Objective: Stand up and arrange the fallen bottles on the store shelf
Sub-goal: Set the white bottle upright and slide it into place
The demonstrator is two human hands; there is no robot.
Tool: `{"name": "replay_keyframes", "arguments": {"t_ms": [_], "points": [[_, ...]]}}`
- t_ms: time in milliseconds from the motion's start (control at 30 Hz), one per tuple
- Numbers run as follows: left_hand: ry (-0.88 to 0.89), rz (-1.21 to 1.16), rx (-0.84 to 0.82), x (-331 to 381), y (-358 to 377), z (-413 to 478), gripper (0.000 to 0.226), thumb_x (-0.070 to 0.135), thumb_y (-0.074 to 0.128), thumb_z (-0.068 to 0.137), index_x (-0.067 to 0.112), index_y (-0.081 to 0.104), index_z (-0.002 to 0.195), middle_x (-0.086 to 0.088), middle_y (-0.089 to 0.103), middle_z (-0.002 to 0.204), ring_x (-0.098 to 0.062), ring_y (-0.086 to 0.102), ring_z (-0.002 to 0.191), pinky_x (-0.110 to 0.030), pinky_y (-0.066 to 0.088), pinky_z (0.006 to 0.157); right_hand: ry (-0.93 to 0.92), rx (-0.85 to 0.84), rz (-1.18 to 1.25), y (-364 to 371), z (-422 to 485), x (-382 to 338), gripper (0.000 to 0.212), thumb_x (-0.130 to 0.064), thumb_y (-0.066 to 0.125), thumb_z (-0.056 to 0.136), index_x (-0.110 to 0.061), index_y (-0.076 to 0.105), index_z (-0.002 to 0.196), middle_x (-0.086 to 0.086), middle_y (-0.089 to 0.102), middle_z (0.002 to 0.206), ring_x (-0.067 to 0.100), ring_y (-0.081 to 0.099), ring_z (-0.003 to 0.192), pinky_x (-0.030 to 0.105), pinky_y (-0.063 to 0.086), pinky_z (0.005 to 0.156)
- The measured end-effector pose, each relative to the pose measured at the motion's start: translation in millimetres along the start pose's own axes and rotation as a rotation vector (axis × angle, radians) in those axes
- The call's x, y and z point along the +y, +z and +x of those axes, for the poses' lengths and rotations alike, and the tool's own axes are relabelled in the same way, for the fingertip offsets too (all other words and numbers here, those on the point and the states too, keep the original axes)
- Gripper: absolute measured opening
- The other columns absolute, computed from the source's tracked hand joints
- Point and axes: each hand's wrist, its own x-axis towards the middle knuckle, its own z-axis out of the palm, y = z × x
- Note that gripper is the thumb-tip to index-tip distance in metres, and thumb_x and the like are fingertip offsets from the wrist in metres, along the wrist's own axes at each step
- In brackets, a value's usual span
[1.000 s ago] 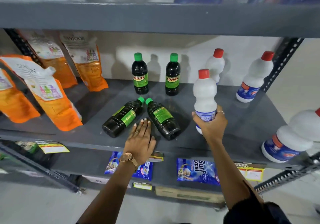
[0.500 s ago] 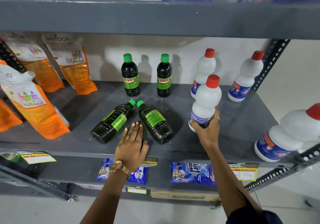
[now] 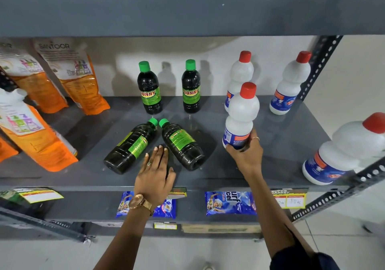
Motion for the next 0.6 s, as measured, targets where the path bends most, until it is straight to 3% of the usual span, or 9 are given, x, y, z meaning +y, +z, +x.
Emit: {"name": "replay_keyframes", "arguments": {"t_ms": [67, 233, 267, 333, 400, 433, 500, 600], "points": [[0.003, -0.003, -0.005, 0.3, -0.8, -0.2, 0.063, 0.038, 0.026, 0.086, 0.003, 0.033, 0.138, -0.016, 0.037, 0.145, -0.026, 0.027, 0.137, -0.045, 0.020, 0.113, 0.007, 0.046, -0.020, 0.1, -0.9, -1.5, 0.077, -0.023, 0.086, 0.063, -0.017, 0.047, 0.129, -0.004, 0.057, 0.117, 0.012, 0.057, 0.102, 0.012, 0.048, 0.078], [0.004, -0.001, -0.010, 1.1, -1.4, 0.0, 0.062, 0.037, 0.026, 0.086, 0.003, 0.035, 0.137, -0.016, 0.039, 0.144, -0.026, 0.029, 0.136, -0.044, 0.019, 0.112, 0.017, 0.152, -0.162, 11.1, 0.5, -13.5, 0.101, -0.069, 0.075, 0.043, -0.012, 0.046, 0.122, 0.008, 0.053, 0.118, 0.021, 0.049, 0.111, 0.034, 0.047, 0.089], [0.003, 0.001, -0.011, 0.9, -1.6, -0.2, 0.062, 0.037, 0.026, 0.086, 0.003, 0.034, 0.137, -0.016, 0.039, 0.144, -0.027, 0.028, 0.136, -0.043, 0.018, 0.112, 0.012, 0.135, -0.165, 10.6, 0.3, -13.8, 0.101, -0.066, 0.078, 0.046, -0.012, 0.044, 0.125, 0.009, 0.051, 0.122, 0.021, 0.048, 0.113, 0.032, 0.046, 0.090], [0.001, 0.002, -0.011, 1.1, -2.2, -0.7, 0.062, 0.038, 0.025, 0.086, 0.003, 0.034, 0.137, -0.016, 0.038, 0.145, -0.027, 0.028, 0.136, -0.043, 0.018, 0.112, 0.020, 0.066, -0.079, 5.3, -0.7, -8.7, 0.090, -0.040, 0.086, 0.059, -0.014, 0.040, 0.131, 0.006, 0.050, 0.127, 0.018, 0.051, 0.113, 0.019, 0.049, 0.086], [-0.002, -0.002, -0.012, 1.3, -2.6, -0.9, 0.062, 0.038, 0.026, 0.086, 0.003, 0.035, 0.137, -0.016, 0.039, 0.144, -0.027, 0.029, 0.136, -0.044, 0.019, 0.112, 0.039, -0.016, -0.025, -1.2, -2.6, -2.6, 0.080, -0.019, 0.084, 0.067, -0.015, 0.040, 0.134, 0.003, 0.053, 0.126, 0.014, 0.054, 0.106, 0.004, 0.047, 0.071], [-0.002, -0.001, -0.013, 1.2, -2.4, -1.1, 0.062, 0.038, 0.026, 0.086, 0.003, 0.035, 0.137, -0.016, 0.039, 0.144, -0.027, 0.029, 0.136, -0.044, 0.019, 0.112, 0.040, -0.023, -0.029, -2.5, -3.0, -0.2, 0.077, -0.018, 0.083, 0.068, -0.015, 0.041, 0.133, 0.003, 0.055, 0.125, 0.013, 0.055, 0.103, 0.004, 0.047, 0.067], [-0.004, 0.001, -0.013, 1.3, -2.0, -1.2, 0.063, 0.038, 0.026, 0.086, 0.003, 0.034, 0.137, -0.016, 0.038, 0.145, -0.027, 0.028, 0.136, -0.043, 0.017, 0.113, 0.020, 0.017, -0.042, -1.3, -4.9, -4.7, 0.077, -0.035, 0.086, 0.060, -0.020, 0.046, 0.124, 0.002, 0.057, 0.119, 0.013, 0.057, 0.100, 0.011, 0.051, 0.073], [-0.017, -0.004, -0.017, 1.4, -1.5, -1.4, 0.063, 0.039, 0.025, 0.086, 0.004, 0.034, 0.138, -0.015, 0.037, 0.146, -0.026, 0.027, 0.137, -0.043, 0.017, 0.113, 0.004, 0.079, -0.078, 4.7, -4.5, -12.7, 0.095, -0.063, 0.079, 0.041, -0.016, 0.046, 0.116, 0.002, 0.051, 0.113, 0.019, 0.053, 0.107, 0.033, 0.053, 0.087]]}}
